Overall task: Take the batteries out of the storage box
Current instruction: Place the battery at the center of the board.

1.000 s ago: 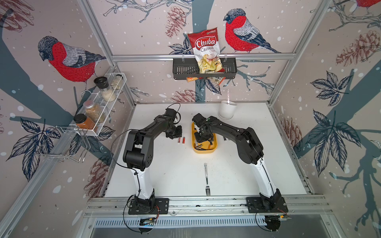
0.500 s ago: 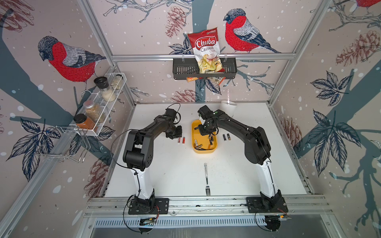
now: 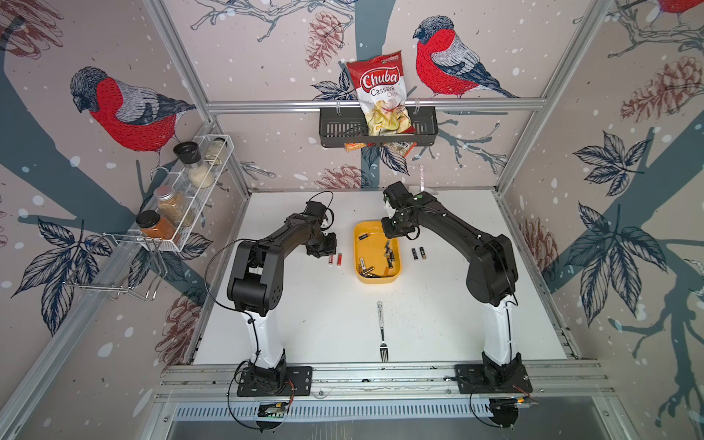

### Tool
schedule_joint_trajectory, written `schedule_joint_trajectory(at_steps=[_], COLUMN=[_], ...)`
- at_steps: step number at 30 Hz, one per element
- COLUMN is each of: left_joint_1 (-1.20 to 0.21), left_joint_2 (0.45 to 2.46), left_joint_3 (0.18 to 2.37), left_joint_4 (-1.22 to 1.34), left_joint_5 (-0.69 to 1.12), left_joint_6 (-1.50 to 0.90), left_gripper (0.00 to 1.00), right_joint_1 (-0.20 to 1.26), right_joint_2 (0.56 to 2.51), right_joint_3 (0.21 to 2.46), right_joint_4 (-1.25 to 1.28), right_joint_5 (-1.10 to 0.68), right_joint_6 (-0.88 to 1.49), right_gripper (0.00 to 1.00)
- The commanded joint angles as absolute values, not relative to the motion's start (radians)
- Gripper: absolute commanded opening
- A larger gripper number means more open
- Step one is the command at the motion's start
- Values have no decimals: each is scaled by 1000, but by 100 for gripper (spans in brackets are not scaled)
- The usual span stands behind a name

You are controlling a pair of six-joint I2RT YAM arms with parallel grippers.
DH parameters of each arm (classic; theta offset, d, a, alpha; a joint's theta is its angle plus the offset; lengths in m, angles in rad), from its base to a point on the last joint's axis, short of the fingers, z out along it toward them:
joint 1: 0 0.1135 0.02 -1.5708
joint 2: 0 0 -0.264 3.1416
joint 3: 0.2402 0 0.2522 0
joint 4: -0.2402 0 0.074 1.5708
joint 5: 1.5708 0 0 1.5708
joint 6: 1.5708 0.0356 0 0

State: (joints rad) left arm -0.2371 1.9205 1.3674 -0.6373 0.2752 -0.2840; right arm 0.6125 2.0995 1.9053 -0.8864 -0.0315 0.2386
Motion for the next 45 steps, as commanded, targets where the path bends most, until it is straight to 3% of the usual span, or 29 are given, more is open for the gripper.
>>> schedule_joint_trajectory(at_steps=[1, 25, 45], left_joint_1=[-236, -236, -236], left_joint_2=[1915, 1936, 1930], left_joint_3=[1371, 1400, 1393], left_joint_4=[-640, -652, -662], left_joint_5=[282, 298, 288], left_joint_6=[-280, -275, -278], left_gripper=[30, 30, 29], right_joint_1=[599, 389, 333], right_joint_2=[2067, 1939, 1996], right_joint_3=[1887, 1500, 1408], right_joint_4=[-905, -759, -670], right_joint_5=[-12, 68, 61], right_joint_6=[234, 189, 142], right_gripper=[18, 18, 18])
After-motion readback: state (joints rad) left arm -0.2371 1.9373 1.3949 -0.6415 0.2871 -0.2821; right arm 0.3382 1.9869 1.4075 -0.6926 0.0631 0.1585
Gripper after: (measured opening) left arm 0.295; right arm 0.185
